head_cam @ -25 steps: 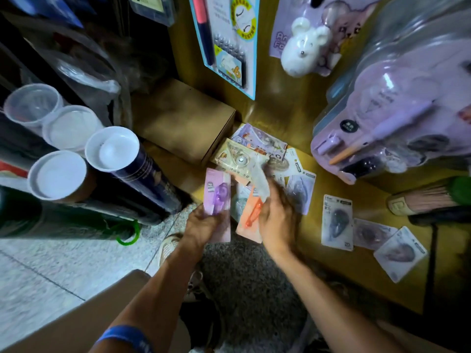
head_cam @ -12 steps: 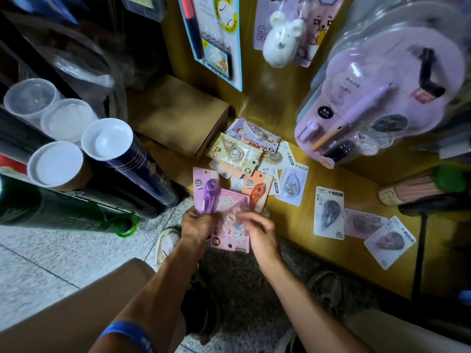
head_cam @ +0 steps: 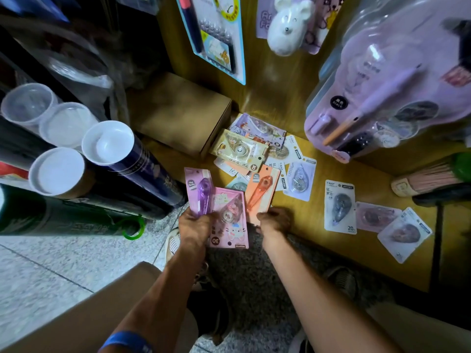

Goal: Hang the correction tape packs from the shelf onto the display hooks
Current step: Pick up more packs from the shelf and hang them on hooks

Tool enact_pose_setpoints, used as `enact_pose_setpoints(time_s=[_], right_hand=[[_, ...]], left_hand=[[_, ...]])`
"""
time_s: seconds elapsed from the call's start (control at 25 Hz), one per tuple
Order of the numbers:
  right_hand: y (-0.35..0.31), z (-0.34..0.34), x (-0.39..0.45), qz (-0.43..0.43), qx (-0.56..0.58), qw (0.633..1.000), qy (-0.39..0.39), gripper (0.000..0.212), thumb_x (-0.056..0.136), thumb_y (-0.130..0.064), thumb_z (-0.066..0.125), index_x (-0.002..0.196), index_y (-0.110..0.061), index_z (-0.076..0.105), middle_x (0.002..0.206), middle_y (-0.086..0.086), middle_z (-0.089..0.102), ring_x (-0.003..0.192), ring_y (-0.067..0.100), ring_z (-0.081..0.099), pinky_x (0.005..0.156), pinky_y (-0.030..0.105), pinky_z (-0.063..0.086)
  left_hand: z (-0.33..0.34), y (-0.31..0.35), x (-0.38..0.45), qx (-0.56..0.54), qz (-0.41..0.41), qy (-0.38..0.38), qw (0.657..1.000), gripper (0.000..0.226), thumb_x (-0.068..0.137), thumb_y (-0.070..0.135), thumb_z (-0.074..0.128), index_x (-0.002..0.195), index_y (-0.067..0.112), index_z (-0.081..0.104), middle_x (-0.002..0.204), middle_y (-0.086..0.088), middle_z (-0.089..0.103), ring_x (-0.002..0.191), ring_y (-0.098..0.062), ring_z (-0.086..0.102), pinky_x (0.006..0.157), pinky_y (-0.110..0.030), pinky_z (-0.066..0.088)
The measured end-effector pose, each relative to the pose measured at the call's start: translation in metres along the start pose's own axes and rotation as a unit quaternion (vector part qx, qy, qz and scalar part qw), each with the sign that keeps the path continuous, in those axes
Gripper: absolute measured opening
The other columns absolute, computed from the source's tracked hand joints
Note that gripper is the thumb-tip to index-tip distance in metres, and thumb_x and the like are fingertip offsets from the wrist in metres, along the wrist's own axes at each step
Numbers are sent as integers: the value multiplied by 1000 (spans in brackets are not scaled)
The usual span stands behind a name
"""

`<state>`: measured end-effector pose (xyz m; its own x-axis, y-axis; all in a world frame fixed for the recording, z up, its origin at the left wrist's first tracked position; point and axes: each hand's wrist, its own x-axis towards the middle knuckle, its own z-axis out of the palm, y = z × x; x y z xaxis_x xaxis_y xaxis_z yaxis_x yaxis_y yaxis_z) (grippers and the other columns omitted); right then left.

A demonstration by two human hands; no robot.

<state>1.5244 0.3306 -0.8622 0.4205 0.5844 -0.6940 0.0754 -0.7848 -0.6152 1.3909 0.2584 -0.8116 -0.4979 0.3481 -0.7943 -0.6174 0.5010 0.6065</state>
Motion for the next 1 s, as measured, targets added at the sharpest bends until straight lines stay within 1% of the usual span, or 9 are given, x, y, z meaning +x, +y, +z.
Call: enact_pose_setpoints(time_s=[0.12, 0.2, 0.28, 0.4, 0.56, 0.68, 0.76, 0.88, 1.0], right_hand=[[-7, -14, -10, 11, 68, 997, -28, 19, 89, 0, 64, 84, -17, 58, 91, 9, 68, 75, 23, 63, 56, 30, 54], [-11, -35, -24, 59, 143, 986, -65, 11, 93, -3, 62, 91, -13, 60, 83, 4, 63, 68, 17, 58, 45, 22, 50], [-11, -62, -46, 113, 204, 961, -147, 11, 94, -5, 58, 88, -13, 60, 80, 4, 60, 66, 13, 53, 46, 21, 48], [-4, -97, -87, 133, 187, 937, -262, 16, 94, -3, 56, 84, -15, 59, 67, 3, 61, 59, 12, 50, 46, 22, 47], [-15, -126, -148, 11, 142, 943, -302, 21, 90, -1, 60, 75, -15, 64, 71, 9, 66, 58, 18, 53, 52, 28, 42], [-32, -149, -192, -96, 151, 926, -332, 13, 90, -2, 61, 94, -10, 70, 87, 16, 69, 60, 21, 57, 45, 26, 43], [-45, -169, -222, -177, 153, 908, -349, 16, 89, -4, 63, 104, -8, 69, 91, 20, 68, 60, 22, 55, 40, 25, 43], [-75, -201, -261, -267, 167, 878, -362, 21, 85, -9, 67, 105, -8, 68, 91, 16, 70, 63, 19, 60, 39, 26, 45], [-116, -230, -295, -323, 187, 850, -372, 19, 91, 4, 58, 100, -11, 66, 86, 5, 72, 63, 16, 63, 37, 25, 47]], left_hand=[[-2, 4, -4, 10, 18, 4, 1000, 38, 71, -5, 79, 81, 14, 48, 99, -19, 70, 83, -31, 65, 87, -53, 54], [-3, 9, -15, 13, 41, -5, 999, 38, 73, -6, 77, 76, 16, 47, 91, -14, 69, 73, -24, 64, 71, -42, 55], [-8, 17, -35, 17, 64, -14, 998, 35, 75, -5, 76, 76, 18, 50, 88, -12, 68, 69, -20, 64, 64, -35, 53], [-20, 29, -70, 22, 95, -31, 995, 28, 77, -6, 74, 81, 17, 58, 92, -14, 69, 65, -20, 65, 61, -32, 55], [-38, 43, -136, 2, 156, -65, 986, 27, 79, -13, 64, 87, 12, 66, 77, -9, 72, 55, -19, 64, 53, -28, 54], [-56, 55, -184, -36, 176, -109, 978, 28, 79, -15, 61, 89, 10, 67, 77, -8, 73, 68, -27, 64, 74, -44, 54], [-66, 71, -221, -47, 203, -140, 968, 26, 79, -15, 61, 90, 9, 67, 79, -11, 73, 66, -27, 66, 78, -49, 53], [-67, 100, -283, -70, 249, -193, 946, 23, 83, -11, 61, 97, 5, 66, 74, -10, 74, 59, -24, 68, 62, -39, 58], [-59, 128, -333, -83, 299, -220, 925, 16, 86, -6, 61, 98, 3, 65, 70, -8, 72, 54, -19, 66, 47, -28, 53]])
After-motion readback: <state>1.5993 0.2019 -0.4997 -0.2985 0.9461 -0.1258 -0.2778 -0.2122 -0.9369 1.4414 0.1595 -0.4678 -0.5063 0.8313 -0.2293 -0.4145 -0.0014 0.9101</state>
